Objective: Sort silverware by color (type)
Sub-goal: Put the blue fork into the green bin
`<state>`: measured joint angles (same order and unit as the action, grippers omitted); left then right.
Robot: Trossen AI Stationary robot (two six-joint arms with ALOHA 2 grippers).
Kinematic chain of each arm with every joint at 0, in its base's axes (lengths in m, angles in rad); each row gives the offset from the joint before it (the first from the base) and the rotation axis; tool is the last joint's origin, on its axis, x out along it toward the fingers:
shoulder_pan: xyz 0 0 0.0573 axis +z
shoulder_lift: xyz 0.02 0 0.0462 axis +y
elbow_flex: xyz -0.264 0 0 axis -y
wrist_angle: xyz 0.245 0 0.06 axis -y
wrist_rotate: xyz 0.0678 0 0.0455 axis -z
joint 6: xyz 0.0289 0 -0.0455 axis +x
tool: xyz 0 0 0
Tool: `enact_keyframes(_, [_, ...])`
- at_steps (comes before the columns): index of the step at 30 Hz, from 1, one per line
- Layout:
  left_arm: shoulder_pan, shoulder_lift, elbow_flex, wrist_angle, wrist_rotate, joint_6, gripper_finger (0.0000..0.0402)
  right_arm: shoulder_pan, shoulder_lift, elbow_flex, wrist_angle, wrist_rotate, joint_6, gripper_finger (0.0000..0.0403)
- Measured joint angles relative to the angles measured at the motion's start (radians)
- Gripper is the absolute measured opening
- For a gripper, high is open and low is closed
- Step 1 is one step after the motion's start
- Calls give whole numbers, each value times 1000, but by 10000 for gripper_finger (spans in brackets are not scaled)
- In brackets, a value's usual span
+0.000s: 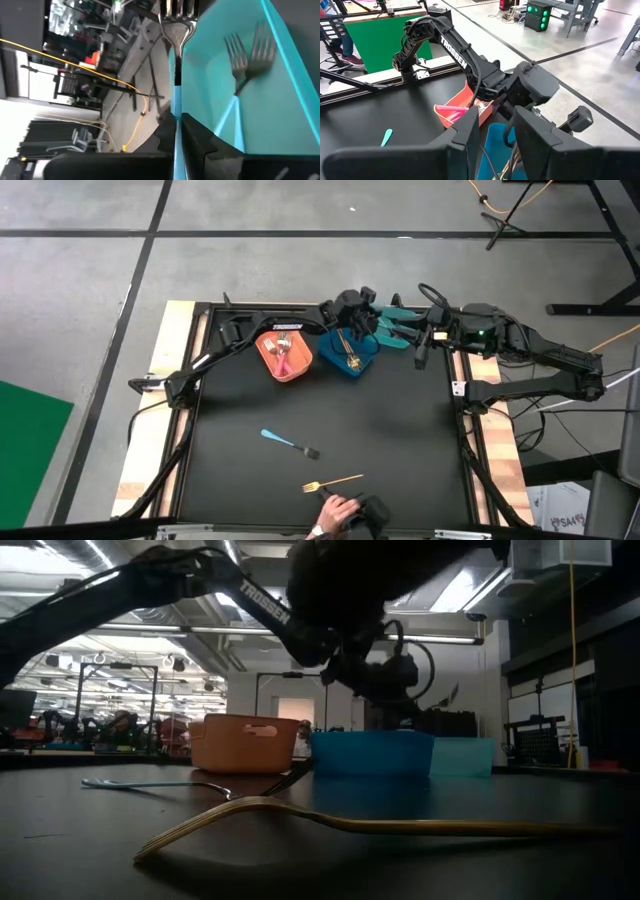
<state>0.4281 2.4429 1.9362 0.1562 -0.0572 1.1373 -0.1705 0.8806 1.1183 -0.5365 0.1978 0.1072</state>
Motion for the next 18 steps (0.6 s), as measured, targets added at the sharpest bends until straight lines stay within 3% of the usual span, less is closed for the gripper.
enact_keyframes(18, [-1, 6, 0, -15, 0, -10, 31, 0, 0, 0, -45, 0, 0, 111])
